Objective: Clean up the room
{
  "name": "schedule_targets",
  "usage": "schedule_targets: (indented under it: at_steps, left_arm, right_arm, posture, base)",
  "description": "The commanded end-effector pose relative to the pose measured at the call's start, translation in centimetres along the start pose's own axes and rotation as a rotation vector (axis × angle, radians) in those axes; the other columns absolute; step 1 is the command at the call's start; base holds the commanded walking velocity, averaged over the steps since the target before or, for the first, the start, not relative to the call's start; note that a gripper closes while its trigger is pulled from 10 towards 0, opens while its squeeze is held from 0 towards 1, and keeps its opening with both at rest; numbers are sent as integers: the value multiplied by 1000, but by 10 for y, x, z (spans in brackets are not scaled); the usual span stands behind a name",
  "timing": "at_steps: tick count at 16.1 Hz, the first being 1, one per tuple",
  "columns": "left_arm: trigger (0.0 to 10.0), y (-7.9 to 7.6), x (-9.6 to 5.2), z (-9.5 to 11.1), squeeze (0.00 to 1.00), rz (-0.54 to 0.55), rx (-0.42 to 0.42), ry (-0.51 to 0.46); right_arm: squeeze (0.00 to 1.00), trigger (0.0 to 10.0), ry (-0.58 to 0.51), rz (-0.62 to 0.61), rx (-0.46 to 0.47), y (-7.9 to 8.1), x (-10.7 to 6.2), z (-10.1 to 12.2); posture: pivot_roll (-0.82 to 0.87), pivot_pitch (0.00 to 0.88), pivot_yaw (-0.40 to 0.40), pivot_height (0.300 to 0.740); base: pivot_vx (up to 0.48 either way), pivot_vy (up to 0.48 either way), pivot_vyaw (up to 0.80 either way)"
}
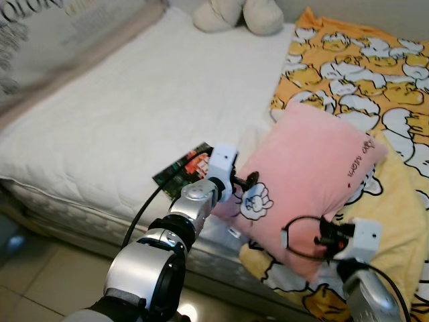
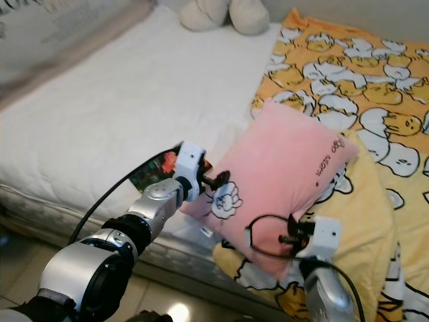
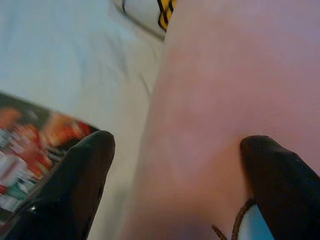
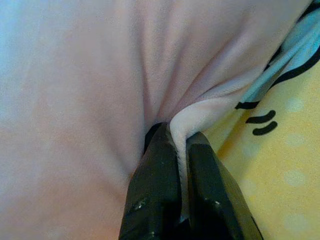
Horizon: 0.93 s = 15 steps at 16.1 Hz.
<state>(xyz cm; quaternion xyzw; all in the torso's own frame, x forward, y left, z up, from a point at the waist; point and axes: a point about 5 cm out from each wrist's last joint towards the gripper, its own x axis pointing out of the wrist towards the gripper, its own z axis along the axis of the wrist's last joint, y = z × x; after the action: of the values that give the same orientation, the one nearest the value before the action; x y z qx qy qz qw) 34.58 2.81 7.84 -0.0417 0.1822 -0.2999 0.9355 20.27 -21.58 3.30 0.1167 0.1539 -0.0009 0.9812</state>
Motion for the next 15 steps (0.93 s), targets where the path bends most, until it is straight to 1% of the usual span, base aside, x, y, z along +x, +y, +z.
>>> schedule_targets:
  at_steps: [1,2,3,4,5,6,8,9,12,15]
  left_arm:
    - [10000,-35,7,-16,0,-89,-77,37]
    - [10000,-42,8,-18,0,-127,-95,40]
    - [10000,-55,9,-22,0,-204,-87,58]
    - [10000,-61,9,-25,0,-242,-68,70]
    - [10000,-71,8,-31,0,-321,1,106]
    - [10000,-76,7,-34,0,-361,25,122]
    - [10000,-83,5,-41,0,-424,112,148]
    - [0,-86,3,-46,0,-460,151,159]
    - [0,-86,1,-51,0,-481,134,160]
    - [0,-81,-2,-55,0,-463,120,160]
  right_arm:
    - [0,0,29,27,7,2,-5,-2]
    - [0,0,36,33,3,1,-8,-2]
    - [0,0,52,49,-7,0,-15,-1]
    - [0,0,59,52,-15,-2,-18,0]
    - [0,0,68,48,-24,-7,-21,2]
    - [0,0,70,46,-25,-9,-22,4]
    - [0,0,73,44,-25,-9,-22,5]
    - [0,0,75,49,-22,-6,-19,5]
    - [0,0,78,59,-12,-1,-17,5]
    - [0,0,80,45,36,-1,-16,2]
  posture:
    - [-262,148,8,740]
    - [-281,166,1,740]
    - [-294,178,-1,740]
    - [-302,186,-3,740]
    - [-305,192,-3,740]
    - [-305,193,-4,740]
    - [-297,193,0,740]
    - [-291,193,2,740]
    - [-285,193,4,740]
    - [-262,185,8,740]
  base:
    - [0,0,0]
    - [0,0,0]
    - [0,0,0]
    - [0,0,0]
    - [0,0,0]
    - [0,0,0]
    - [0,0,0]
    - [0,0,0]
    - [0,0,0]
    - [0,0,0]
